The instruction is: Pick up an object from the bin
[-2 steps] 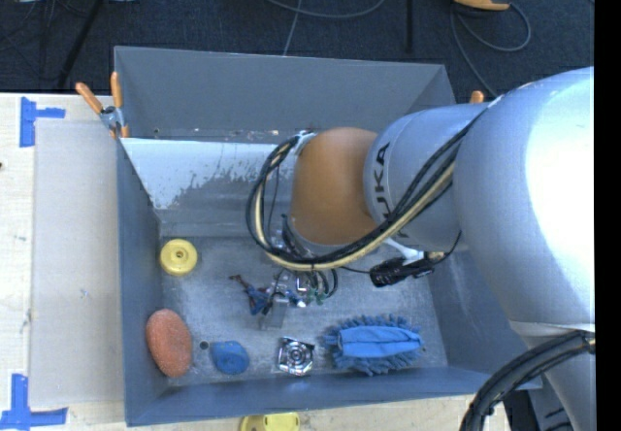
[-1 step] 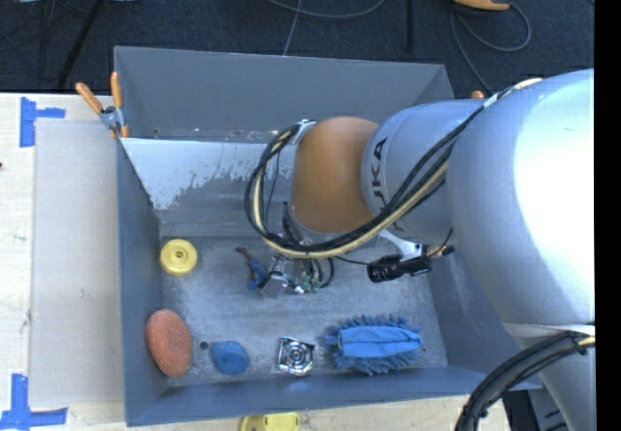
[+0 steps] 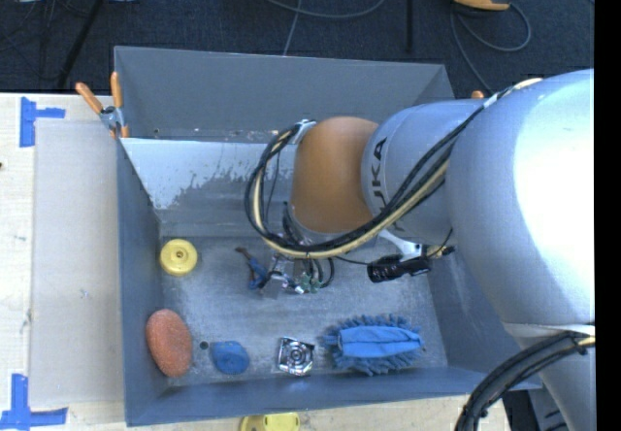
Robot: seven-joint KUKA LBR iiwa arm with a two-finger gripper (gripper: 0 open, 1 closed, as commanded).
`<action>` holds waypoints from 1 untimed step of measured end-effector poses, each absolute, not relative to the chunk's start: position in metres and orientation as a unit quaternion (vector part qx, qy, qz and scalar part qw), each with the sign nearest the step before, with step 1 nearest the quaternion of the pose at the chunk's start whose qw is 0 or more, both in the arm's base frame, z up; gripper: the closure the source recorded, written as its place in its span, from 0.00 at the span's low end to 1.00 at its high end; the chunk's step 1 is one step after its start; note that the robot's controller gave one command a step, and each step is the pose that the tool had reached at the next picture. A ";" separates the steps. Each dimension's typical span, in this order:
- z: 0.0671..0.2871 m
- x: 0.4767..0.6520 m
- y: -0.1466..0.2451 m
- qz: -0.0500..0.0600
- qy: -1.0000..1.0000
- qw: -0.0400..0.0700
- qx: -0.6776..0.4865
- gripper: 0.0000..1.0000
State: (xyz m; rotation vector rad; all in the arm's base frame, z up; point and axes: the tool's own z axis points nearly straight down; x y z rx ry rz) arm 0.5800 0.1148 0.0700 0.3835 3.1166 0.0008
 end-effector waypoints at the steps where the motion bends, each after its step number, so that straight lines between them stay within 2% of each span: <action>1: 0.073 0.579 0.115 0.000 0.992 0.000 0.122 1.00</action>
Offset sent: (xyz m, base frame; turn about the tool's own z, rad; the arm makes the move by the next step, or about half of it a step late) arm -0.0001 0.0002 0.0288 0.0000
